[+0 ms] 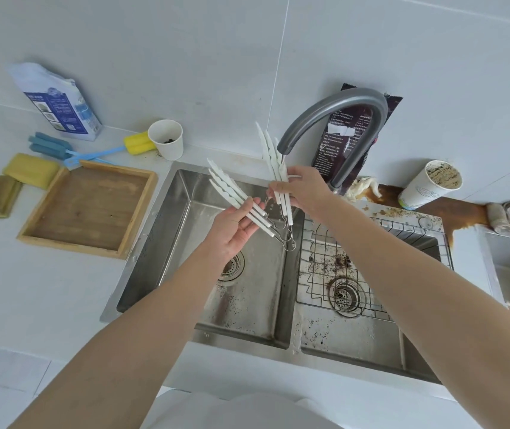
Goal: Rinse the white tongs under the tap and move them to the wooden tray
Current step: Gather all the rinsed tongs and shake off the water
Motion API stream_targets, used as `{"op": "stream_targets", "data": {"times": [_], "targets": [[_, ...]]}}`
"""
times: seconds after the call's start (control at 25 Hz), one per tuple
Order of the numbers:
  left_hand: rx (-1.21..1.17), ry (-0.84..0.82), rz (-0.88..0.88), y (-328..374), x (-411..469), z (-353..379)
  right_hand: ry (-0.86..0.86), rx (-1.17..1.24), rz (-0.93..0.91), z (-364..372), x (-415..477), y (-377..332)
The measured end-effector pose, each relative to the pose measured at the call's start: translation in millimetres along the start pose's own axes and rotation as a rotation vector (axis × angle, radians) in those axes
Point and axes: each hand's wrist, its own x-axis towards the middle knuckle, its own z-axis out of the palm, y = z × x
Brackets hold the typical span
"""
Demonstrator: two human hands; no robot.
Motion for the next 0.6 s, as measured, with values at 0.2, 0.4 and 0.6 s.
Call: {"op": "stream_targets", "data": {"times": [0.2,0.4,0.6], "targets": [[0.120,-0.006,0.033,9,2,1,0.018,0.194,-0.026,5,-7,17],[0.243,-0.031,0.009,7,7,7,-0.008,0.266,-0.035,-14,-17,31],[0.273,-0.066,0.002,1,15,23,0.091,0.300,-0.027,-31,-28,46]]}}
